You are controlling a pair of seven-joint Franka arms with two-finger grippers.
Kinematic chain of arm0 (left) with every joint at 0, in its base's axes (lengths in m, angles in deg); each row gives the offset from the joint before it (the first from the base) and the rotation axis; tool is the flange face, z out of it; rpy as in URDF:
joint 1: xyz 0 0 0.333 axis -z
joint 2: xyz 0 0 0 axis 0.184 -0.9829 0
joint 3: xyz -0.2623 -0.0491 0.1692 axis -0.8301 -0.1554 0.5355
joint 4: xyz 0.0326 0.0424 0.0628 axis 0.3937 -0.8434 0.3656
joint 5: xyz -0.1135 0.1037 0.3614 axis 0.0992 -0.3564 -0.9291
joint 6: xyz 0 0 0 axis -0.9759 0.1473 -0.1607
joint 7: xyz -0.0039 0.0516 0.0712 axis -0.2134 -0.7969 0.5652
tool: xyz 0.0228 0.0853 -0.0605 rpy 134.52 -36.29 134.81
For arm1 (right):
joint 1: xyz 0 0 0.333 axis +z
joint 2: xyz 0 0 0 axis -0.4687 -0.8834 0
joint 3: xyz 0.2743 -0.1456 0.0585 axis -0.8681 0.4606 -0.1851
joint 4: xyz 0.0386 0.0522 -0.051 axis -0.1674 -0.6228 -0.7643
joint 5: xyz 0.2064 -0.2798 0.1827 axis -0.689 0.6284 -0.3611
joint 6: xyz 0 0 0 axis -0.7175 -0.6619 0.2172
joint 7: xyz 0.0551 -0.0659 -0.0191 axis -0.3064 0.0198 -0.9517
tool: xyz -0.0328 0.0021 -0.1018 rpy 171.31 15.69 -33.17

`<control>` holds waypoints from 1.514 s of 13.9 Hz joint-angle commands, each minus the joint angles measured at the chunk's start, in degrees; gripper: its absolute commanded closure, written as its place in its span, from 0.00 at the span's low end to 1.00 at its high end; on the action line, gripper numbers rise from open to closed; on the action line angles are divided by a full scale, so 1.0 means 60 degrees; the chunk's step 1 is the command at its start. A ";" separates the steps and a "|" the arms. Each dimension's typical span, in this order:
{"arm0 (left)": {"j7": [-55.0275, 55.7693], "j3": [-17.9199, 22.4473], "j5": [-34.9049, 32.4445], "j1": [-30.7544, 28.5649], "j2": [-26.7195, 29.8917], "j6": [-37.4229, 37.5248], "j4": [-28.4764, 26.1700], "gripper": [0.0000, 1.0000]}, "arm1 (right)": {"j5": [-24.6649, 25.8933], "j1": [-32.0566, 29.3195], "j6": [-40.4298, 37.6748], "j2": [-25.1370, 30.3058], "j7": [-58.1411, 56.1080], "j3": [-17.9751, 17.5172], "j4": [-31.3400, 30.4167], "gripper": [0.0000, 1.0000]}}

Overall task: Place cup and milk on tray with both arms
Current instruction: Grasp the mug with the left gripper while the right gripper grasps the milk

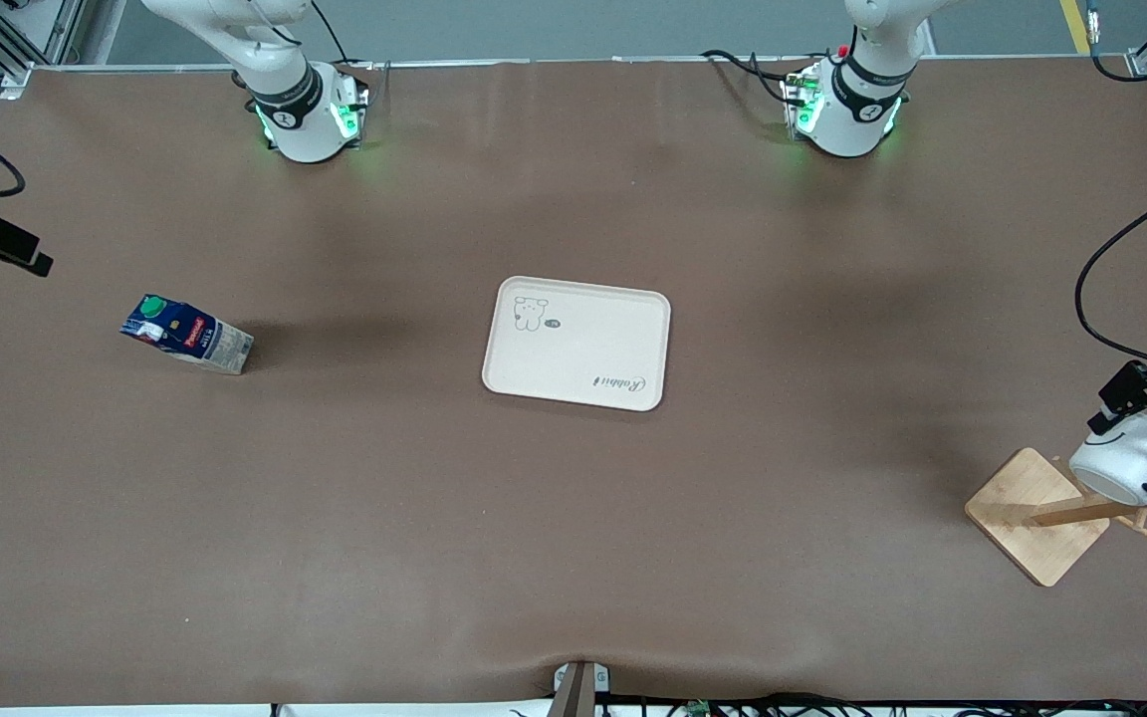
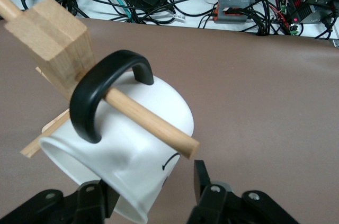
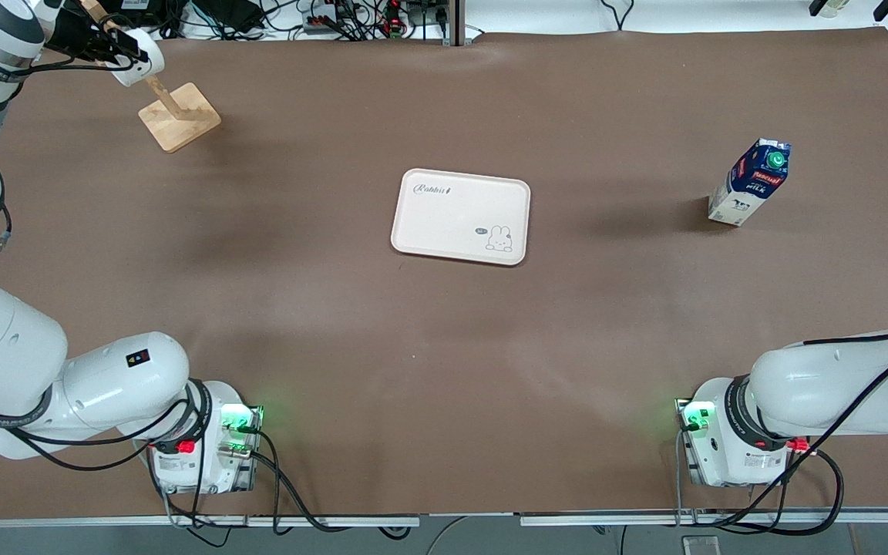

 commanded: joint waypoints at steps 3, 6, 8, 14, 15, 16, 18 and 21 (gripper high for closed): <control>-0.0438 -0.0029 0.0230 0.0023 -0.0096 -0.0092 0.0124 0.57 | -0.0161 -0.0162 -0.0051 -0.0135 -0.0071 -0.0078 0.0224 0.00; -0.0788 -0.0029 0.0230 0.0038 -0.0125 -0.0092 0.0138 0.77 | -0.0161 -0.0161 -0.0007 -0.0194 -0.0056 -0.0078 0.0210 0.00; -0.0833 -0.0029 0.0230 0.0053 -0.0140 -0.0078 0.0139 0.92 | -0.0044 -0.0162 0.0022 -0.0442 -0.0114 -0.0078 0.0239 0.00; -0.0877 -0.0058 0.0142 0.0111 0.0036 0.0054 0.0109 1.00 | 0.0116 -0.0089 0.0037 -0.1028 -0.0858 -0.0078 0.0254 0.00; -0.0834 -0.0145 0.0142 0.0097 0.0123 0.0199 0.0109 1.00 | 0.0160 -0.0074 0.0023 -0.1043 -0.0862 -0.0078 0.0254 0.00; -0.0732 -0.0204 0.0113 0.0097 0.0298 0.0433 0.0066 1.00 | 0.0117 -0.0132 0.0052 -0.1058 -0.0847 -0.0078 0.0123 0.00; -0.0556 -0.0205 0.0112 0.0082 0.0519 0.0974 0.0007 1.00 | -0.0072 -0.0321 -0.0065 -0.1467 -0.0861 -0.0078 0.0006 0.00; -0.0117 -0.0190 0.0069 0.0082 0.0870 0.1678 -0.0095 1.00 | -0.0294 -0.0600 -0.0343 -0.1790 -0.0847 -0.0063 -0.0010 0.00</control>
